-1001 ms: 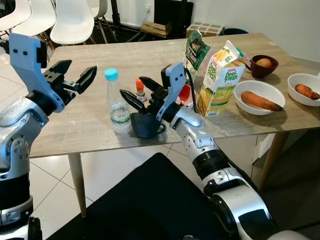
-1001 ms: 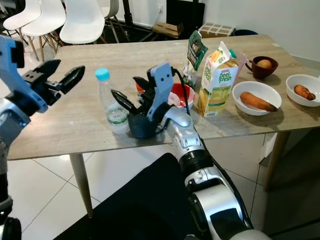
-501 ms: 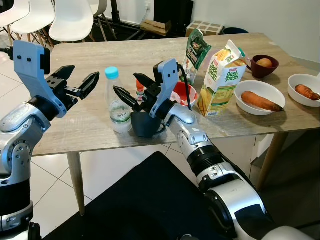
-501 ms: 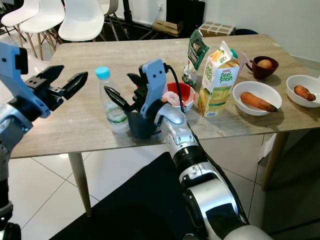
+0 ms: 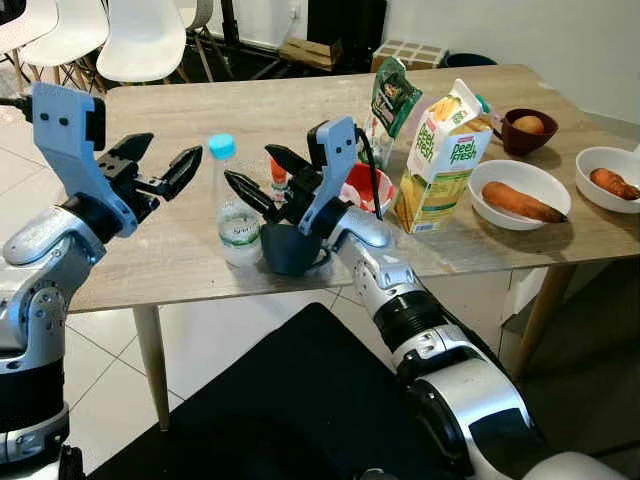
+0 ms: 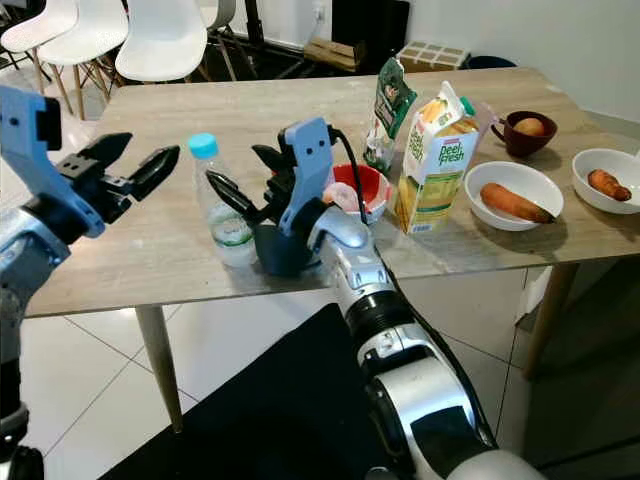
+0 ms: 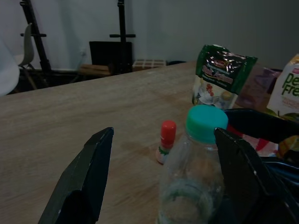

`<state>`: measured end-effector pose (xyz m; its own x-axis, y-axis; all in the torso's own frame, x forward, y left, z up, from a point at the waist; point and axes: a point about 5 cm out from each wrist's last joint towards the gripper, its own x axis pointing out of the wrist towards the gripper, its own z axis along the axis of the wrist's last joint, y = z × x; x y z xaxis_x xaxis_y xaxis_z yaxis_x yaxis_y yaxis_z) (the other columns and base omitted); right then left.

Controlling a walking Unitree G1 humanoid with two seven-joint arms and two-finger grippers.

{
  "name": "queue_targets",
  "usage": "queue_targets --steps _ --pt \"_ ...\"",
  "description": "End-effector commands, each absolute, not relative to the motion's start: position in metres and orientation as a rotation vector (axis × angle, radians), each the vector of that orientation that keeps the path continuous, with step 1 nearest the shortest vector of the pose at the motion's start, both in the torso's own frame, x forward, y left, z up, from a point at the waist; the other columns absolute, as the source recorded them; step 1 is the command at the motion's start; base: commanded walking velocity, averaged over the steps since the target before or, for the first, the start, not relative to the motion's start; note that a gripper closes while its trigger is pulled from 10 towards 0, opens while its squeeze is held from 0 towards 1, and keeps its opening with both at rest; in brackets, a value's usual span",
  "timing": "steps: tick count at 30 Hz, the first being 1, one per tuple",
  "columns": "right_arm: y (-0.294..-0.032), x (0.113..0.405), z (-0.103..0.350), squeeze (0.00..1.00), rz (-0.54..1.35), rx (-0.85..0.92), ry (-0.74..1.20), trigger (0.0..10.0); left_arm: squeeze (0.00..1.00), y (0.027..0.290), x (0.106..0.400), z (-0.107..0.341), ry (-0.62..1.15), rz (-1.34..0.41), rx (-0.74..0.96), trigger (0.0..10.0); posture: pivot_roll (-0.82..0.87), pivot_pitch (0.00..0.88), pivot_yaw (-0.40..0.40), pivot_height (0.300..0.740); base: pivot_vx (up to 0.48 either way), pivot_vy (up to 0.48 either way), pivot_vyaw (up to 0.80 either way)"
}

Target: Restocking fridge

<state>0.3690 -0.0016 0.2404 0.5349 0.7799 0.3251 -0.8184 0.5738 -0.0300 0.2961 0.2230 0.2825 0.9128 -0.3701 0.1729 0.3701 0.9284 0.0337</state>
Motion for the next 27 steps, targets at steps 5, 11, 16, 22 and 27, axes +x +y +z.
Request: queue_targets --steps 5,11,16,22,27 --pt "0.031 0.360 0.242 0.00 1.010 0.156 -0.307 10.0 0.00 0.224 0.296 0.273 -0.156 -0.380 -0.014 10.0 -0.05 0.164 -0.005 0.740 0.000 0.000 0.00" --pt "0.044 0.357 0.245 0.00 1.038 0.162 -0.291 10.0 0.00 0.225 0.297 0.273 -0.153 -0.377 -0.014 10.0 -0.05 0.174 -0.009 0.740 0.000 0.000 0.00" --pt "0.051 0.354 0.246 0.00 1.062 0.160 -0.291 10.0 0.00 0.224 0.297 0.271 -0.150 -0.378 -0.015 10.0 -0.05 0.177 -0.012 0.740 0.000 0.000 0.00" --pt "0.052 0.354 0.248 0.00 1.070 0.171 -0.298 10.0 0.00 0.223 0.296 0.271 -0.151 -0.380 -0.016 10.0 -0.05 0.177 -0.011 0.740 0.000 0.000 0.00" --pt "0.053 0.354 0.250 0.00 1.076 0.189 -0.305 10.0 0.00 0.223 0.296 0.271 -0.151 -0.383 -0.017 10.0 -0.06 0.177 -0.005 0.740 0.000 0.000 0.00"
